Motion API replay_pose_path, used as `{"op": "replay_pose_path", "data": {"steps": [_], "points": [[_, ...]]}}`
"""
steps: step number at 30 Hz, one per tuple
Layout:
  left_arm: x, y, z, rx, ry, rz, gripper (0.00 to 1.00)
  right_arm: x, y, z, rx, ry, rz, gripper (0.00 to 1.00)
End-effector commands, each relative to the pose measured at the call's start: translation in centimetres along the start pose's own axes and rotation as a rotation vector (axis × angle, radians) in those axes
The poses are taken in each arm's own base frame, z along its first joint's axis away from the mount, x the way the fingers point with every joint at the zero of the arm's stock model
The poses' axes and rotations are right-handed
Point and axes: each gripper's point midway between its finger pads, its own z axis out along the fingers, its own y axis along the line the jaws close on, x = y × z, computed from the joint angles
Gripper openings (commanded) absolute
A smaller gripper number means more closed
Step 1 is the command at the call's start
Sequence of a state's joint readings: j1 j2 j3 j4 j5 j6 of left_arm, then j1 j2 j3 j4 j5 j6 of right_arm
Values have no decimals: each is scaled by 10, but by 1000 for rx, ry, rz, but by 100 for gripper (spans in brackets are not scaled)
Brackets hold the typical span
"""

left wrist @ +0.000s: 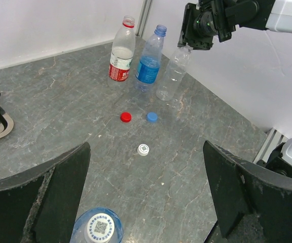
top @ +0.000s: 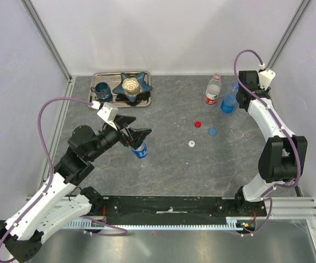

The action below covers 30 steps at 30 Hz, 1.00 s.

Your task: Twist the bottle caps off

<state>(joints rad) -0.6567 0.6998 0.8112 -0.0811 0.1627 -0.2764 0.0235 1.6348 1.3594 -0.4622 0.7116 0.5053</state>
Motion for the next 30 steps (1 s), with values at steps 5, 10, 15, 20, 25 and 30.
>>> {"op": "replay_pose_path", "data": {"steps": [5,10,15,20,25,30], "points": [[-4,-5,-1,22,-19,-29,98,-19,9,-14,-48,-15,35,57],[-1,-4,1,21,-11,-30,98,-20,12,-16,-59,-16,35,59],[-1,-4,2,22,-9,-34,98,-26,13,-19,-64,-27,41,60],[1,-4,2,22,-5,-36,98,-28,14,-20,-67,-29,44,61],[2,-4,3,25,-2,-38,98,-26,13,-20,-68,-28,43,56],[4,-5,4,29,2,-43,98,-23,13,-20,-69,-23,41,49]]}}
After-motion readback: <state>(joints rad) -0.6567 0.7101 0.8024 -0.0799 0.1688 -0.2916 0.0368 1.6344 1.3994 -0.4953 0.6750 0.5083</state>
